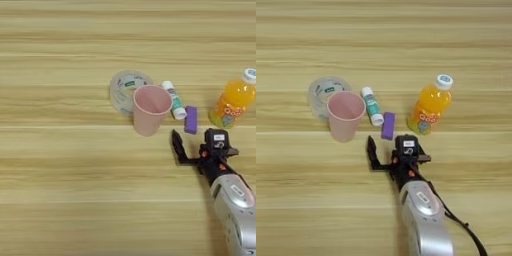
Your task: Move the objects on the table
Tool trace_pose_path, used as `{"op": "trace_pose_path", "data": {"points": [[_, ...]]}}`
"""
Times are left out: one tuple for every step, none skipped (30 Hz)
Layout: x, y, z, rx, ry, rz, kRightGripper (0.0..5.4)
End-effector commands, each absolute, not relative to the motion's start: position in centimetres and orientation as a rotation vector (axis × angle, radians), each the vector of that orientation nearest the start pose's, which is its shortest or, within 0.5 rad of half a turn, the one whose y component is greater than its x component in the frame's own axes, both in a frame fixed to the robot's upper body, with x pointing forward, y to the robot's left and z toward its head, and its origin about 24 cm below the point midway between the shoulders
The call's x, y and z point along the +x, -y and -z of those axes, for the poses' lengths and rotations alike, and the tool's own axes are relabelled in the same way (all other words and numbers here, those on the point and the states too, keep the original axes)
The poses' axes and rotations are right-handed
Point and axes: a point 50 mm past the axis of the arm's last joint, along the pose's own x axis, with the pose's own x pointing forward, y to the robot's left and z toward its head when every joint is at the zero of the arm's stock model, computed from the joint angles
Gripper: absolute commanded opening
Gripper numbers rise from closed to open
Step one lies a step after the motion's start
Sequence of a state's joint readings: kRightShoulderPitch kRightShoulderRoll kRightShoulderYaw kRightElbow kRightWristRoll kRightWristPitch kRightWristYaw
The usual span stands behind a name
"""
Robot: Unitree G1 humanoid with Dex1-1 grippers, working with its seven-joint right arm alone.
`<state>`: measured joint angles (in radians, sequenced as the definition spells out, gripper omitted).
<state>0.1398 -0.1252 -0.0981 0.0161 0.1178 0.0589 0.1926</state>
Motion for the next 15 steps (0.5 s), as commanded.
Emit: {"op": "trace_pose_path", "data": {"points": [[23.52,19.69,-2.23,-0.026,-0.123,-0.068,5.36],[23.62,19.65,-2.23,-0.030,-0.124,-0.069,5.36],[23.69,19.62,-2.23,-0.034,-0.126,-0.070,5.36],[23.75,19.59,-2.21,-0.037,-0.128,-0.071,5.36],[23.81,19.59,-2.19,-0.040,-0.130,-0.072,5.36],[23.87,19.59,-2.14,-0.040,-0.134,-0.071,5.36],[23.93,19.59,-2.09,-0.039,-0.137,-0.070,5.36],[23.98,19.60,-2.01,-0.037,-0.142,-0.069,5.36],[24.03,19.63,-1.92,-0.036,-0.149,-0.067,5.36],[24.08,19.65,-1.82,-0.033,-0.155,-0.067,5.36],[24.12,19.67,-1.71,-0.033,-0.162,-0.068,5.36],[24.16,19.68,-1.64,-0.033,-0.168,-0.069,5.36],[24.18,19.67,-1.60,-0.034,-0.171,-0.070,5.36],[24.20,19.66,-1.56,-0.033,-0.175,-0.072,5.36],[24.22,19.64,-1.55,-0.029,-0.178,-0.073,5.36]]}}
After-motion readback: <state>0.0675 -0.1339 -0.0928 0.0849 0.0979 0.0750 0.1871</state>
